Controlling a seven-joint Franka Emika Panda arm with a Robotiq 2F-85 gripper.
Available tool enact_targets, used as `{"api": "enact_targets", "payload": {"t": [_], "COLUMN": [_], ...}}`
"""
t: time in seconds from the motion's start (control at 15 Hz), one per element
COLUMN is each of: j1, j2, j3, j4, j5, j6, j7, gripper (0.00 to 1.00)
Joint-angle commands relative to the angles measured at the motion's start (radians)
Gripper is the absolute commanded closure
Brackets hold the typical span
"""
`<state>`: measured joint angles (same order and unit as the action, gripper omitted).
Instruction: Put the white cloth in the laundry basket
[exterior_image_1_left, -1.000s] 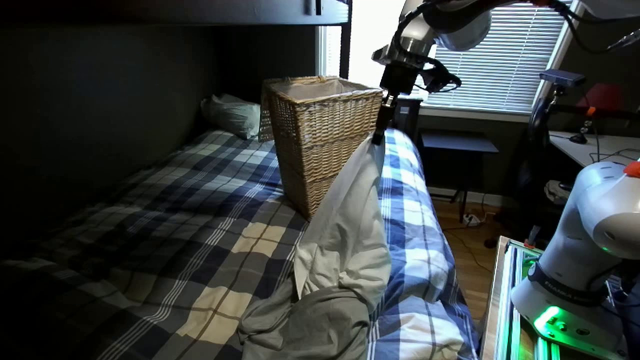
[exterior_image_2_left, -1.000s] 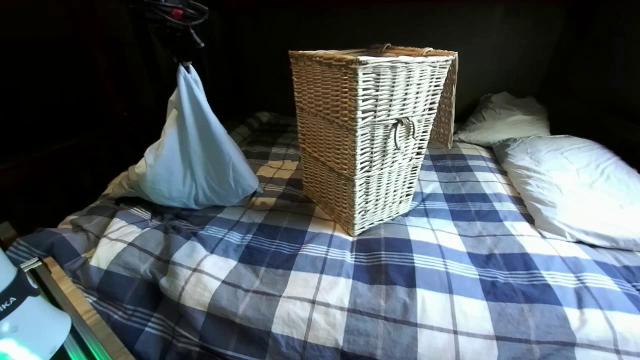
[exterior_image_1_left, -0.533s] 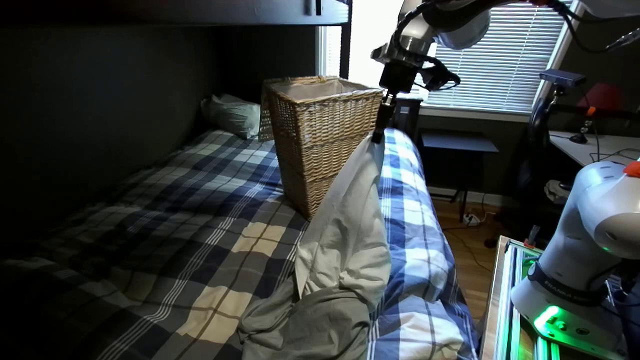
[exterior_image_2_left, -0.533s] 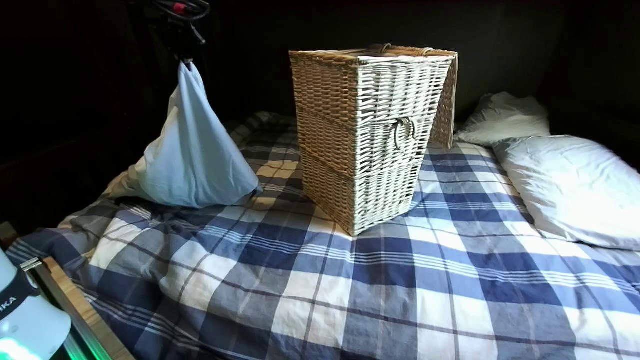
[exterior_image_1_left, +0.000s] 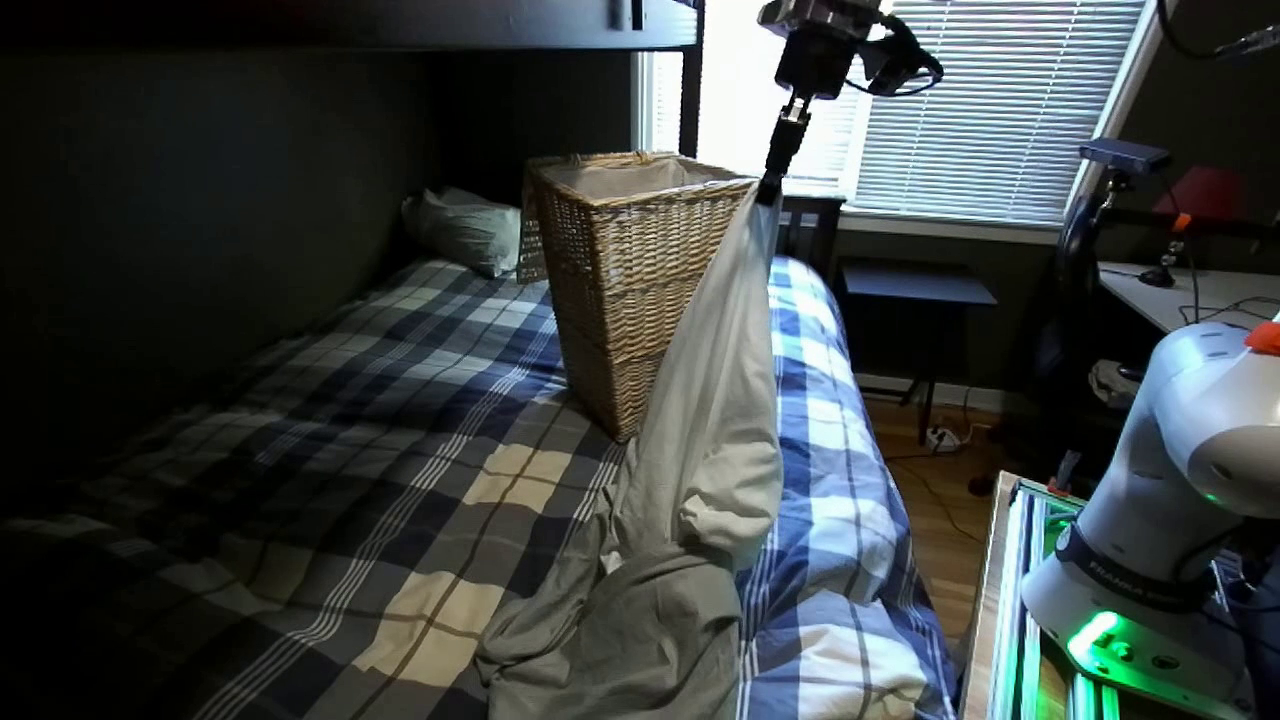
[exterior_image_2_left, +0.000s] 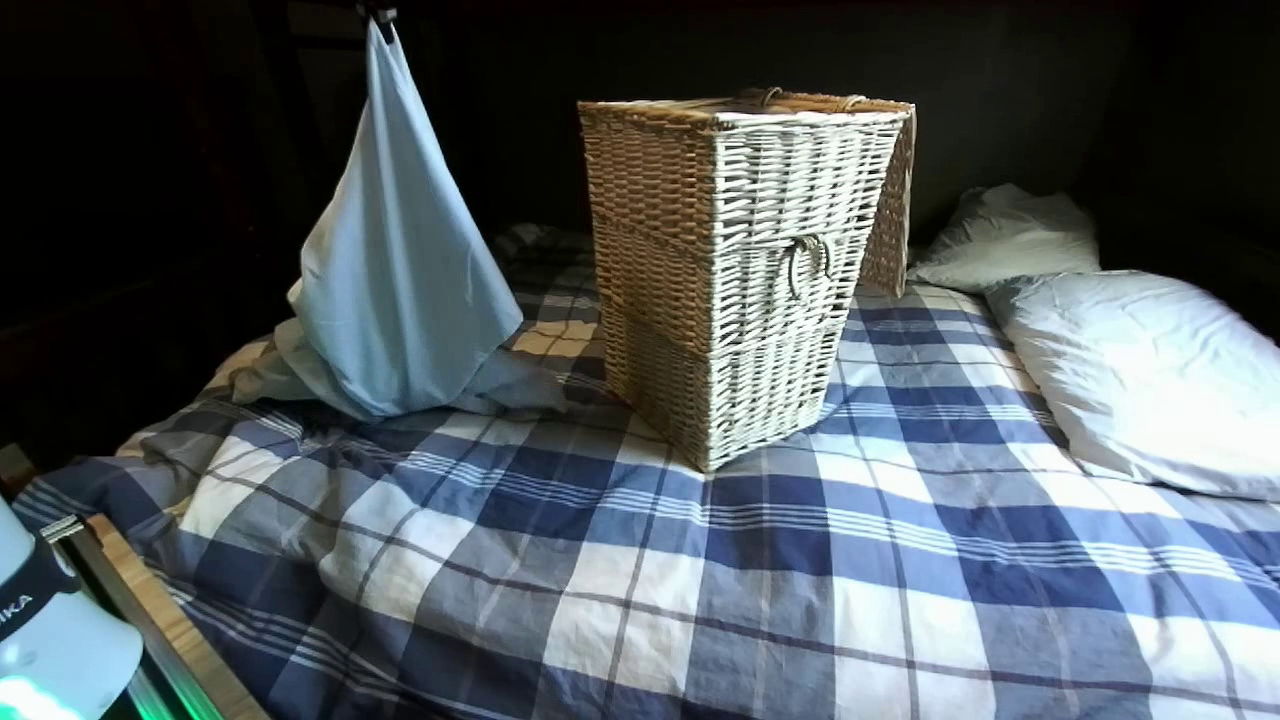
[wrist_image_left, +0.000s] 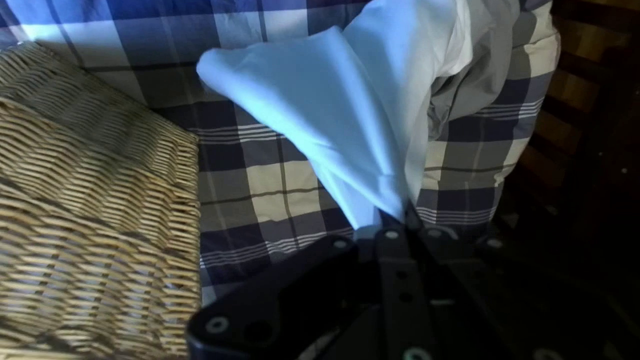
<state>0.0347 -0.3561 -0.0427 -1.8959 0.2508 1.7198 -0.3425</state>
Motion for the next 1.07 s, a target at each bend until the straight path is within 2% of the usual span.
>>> {"api": "enact_targets", "payload": {"t": [0.0, 0.2, 0.53, 0.73, 1.0], "j1": [-0.003, -0.013, -0.048, -0.069, -0.081], "j2": [0.086, 0.155, 0.273, 0.329, 0.392], "j3": [-0.014, -0.026, -0.037, -0.037, -0.045], "j4": [0.181, 0.310, 0.492, 0.566, 0.629], "j5": [-0.020, -0.012, -0.021, -0.040, -0.171], "j6": [-0.070, -0.089, -0.035, 0.085, 0.246], "j7": [0.043, 0.067, 0.121, 0.161, 0.245], "gripper": [1.00, 1.00, 1.00, 1.00, 1.00]}}
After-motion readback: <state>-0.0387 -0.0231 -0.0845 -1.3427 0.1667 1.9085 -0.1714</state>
